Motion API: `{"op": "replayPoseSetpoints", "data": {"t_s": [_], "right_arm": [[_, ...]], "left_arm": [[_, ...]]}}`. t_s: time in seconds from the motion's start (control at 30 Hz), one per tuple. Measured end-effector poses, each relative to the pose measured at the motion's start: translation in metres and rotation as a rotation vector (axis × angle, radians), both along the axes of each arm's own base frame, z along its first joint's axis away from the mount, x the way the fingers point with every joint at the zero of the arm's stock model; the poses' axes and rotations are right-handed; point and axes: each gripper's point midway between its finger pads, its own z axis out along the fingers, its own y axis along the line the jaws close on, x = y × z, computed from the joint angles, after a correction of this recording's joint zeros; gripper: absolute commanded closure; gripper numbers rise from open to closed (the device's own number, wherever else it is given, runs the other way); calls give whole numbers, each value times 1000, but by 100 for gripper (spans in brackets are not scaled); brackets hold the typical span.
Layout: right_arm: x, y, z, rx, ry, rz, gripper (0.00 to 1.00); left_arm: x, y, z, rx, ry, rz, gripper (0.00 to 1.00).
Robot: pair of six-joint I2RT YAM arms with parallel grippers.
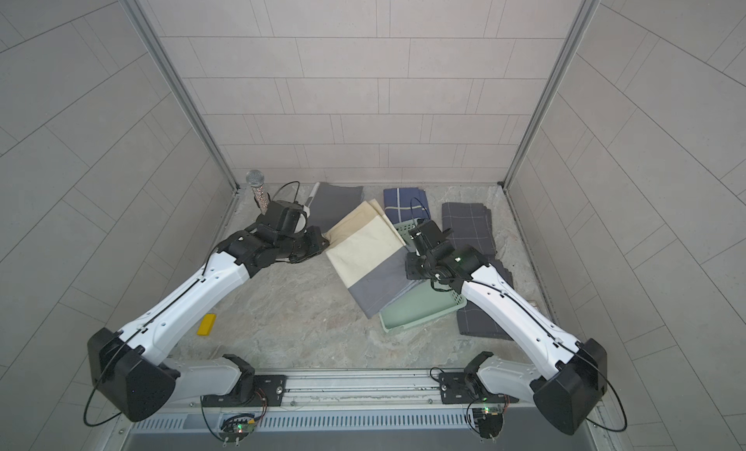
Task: Put the folded pillowcase in the basket
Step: Place the pillowcase in the basket.
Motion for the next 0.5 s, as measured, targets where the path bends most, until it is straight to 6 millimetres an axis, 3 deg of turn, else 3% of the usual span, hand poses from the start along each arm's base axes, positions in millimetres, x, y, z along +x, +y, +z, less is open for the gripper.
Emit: {"op": "replayPoseSetpoints", "data": {"t_s": [0.33, 0.5], "right_arm": [[-16, -41, -33, -34, 109, -74, 100], [-17, -59, -50, -41, 157, -124, 100]], "left_arm": [[33, -107, -39, -1, 26, -126, 100], [44, -123, -69, 24, 65, -141, 100]]}}
